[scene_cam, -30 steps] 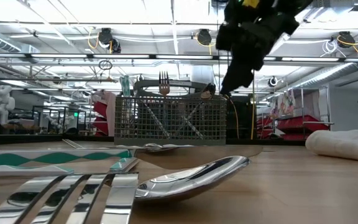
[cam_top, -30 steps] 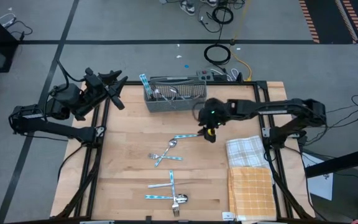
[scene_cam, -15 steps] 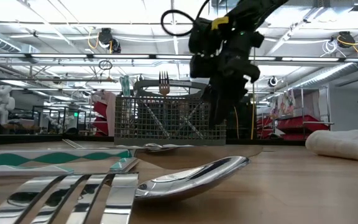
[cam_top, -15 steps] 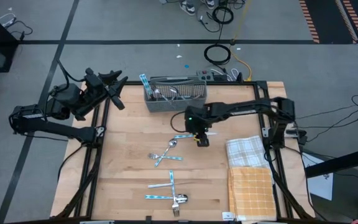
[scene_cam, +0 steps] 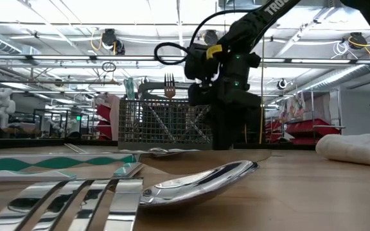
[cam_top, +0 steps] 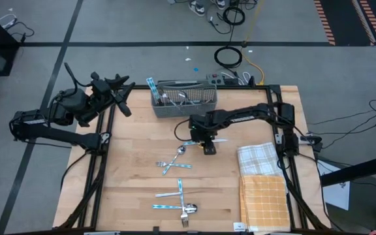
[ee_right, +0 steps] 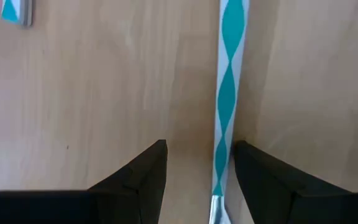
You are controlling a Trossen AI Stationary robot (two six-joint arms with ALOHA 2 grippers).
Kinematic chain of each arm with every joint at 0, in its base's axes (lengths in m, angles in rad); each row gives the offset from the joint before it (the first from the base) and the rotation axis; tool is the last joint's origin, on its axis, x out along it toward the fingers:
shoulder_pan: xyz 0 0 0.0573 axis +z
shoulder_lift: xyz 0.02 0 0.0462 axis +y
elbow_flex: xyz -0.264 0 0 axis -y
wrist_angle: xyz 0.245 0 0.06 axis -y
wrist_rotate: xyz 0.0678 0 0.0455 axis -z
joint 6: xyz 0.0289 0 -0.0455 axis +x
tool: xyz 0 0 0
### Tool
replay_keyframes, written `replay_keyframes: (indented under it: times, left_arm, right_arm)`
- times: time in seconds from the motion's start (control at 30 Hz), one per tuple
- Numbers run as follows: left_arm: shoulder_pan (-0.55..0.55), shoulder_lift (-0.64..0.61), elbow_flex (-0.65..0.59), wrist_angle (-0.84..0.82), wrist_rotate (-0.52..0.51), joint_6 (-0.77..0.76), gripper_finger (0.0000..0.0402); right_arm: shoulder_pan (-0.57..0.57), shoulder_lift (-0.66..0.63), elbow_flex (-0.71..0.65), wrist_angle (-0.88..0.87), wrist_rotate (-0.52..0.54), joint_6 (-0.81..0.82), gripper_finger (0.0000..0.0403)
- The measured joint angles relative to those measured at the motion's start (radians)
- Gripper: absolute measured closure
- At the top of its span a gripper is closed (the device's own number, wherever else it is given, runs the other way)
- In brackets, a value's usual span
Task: Sort silverware
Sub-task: Put the top knife into the left section of the utensil holder
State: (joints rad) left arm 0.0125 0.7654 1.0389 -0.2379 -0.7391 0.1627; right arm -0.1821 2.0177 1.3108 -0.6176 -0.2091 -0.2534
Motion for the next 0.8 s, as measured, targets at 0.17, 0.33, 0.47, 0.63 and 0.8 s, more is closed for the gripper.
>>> replay_keyframes:
  times: [0.17,0.33,0.47,0.63,0.8]
  left_arm:
    - [0.0,0.0,0.0,-0.008,-0.003,0.0,0.0247]
    - [0.0,0.0,0.0,-0.013,-0.003,0.0,0.0247]
    - [0.0,0.0,0.0,-0.014,-0.003,0.0,0.0247]
    - [0.0,0.0,0.0,-0.018,-0.003,0.001,0.0247]
    - [0.0,0.0,0.0,-0.018,-0.003,0.001,0.0247]
  right_arm:
    - [-0.005,0.019,0.003,0.01,0.09,0.037,0.0259]
    - [-0.003,0.063,0.008,-0.004,0.117,0.052,0.035]
    - [0.012,0.08,0.012,-0.014,0.14,0.08,0.0393]
    - [0.033,0.05,0.003,-0.011,0.175,0.135,0.0399]
    - [0.036,-0.038,-0.008,-0.009,0.178,0.224,0.0401]
